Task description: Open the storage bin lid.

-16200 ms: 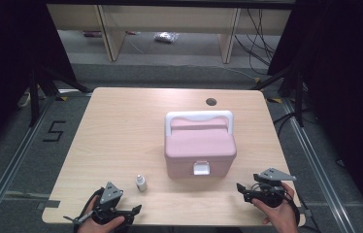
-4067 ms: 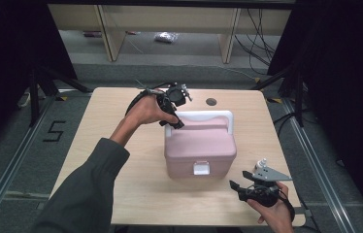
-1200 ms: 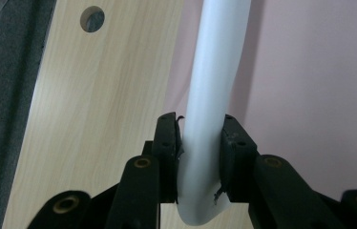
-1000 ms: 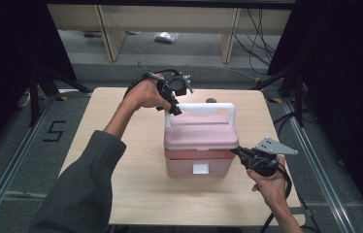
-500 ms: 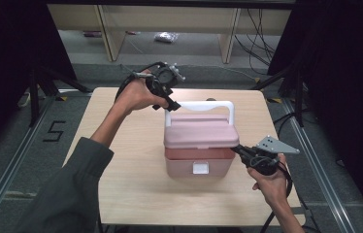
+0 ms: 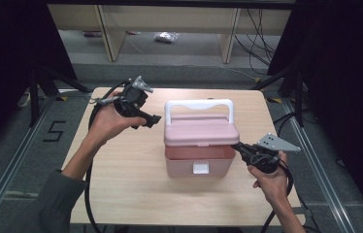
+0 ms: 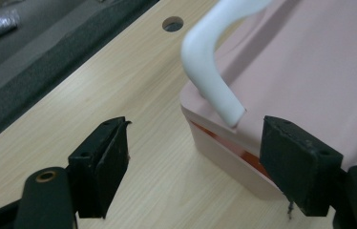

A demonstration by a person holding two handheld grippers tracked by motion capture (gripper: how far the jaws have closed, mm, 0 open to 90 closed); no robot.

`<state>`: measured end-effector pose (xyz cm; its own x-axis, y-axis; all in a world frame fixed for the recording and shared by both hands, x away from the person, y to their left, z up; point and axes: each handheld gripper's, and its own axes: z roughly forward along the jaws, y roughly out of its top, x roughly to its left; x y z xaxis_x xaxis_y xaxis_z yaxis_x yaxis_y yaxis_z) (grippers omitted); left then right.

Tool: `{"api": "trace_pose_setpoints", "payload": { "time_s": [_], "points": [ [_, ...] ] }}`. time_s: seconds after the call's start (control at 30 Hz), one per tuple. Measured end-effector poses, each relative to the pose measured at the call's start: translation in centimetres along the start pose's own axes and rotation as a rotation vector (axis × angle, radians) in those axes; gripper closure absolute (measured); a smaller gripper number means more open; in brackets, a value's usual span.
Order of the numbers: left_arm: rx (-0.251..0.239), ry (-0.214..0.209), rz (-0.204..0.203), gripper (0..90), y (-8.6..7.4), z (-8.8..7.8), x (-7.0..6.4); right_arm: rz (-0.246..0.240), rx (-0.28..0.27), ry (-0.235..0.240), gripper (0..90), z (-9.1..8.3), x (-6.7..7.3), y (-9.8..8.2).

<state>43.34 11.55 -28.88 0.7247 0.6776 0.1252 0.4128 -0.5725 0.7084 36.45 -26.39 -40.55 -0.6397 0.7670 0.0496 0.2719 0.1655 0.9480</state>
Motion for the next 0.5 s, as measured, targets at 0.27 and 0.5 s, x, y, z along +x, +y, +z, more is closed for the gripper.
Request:
{"api": "trace_pose_setpoints", "payload": {
  "time_s": [0.27,0.5],
  "points": [
    [-0.003,-0.018,0.008,22.6,-3.5,0.0,-1.7,0.003,-0.012,0.002,90.0,-0.1,0.0,0.6],
    [-0.055,-0.061,-0.048,20.5,-6.7,1.1,-2.5,0.025,-0.010,0.008,90.0,-0.2,0.0,0.9]
  ]
}}
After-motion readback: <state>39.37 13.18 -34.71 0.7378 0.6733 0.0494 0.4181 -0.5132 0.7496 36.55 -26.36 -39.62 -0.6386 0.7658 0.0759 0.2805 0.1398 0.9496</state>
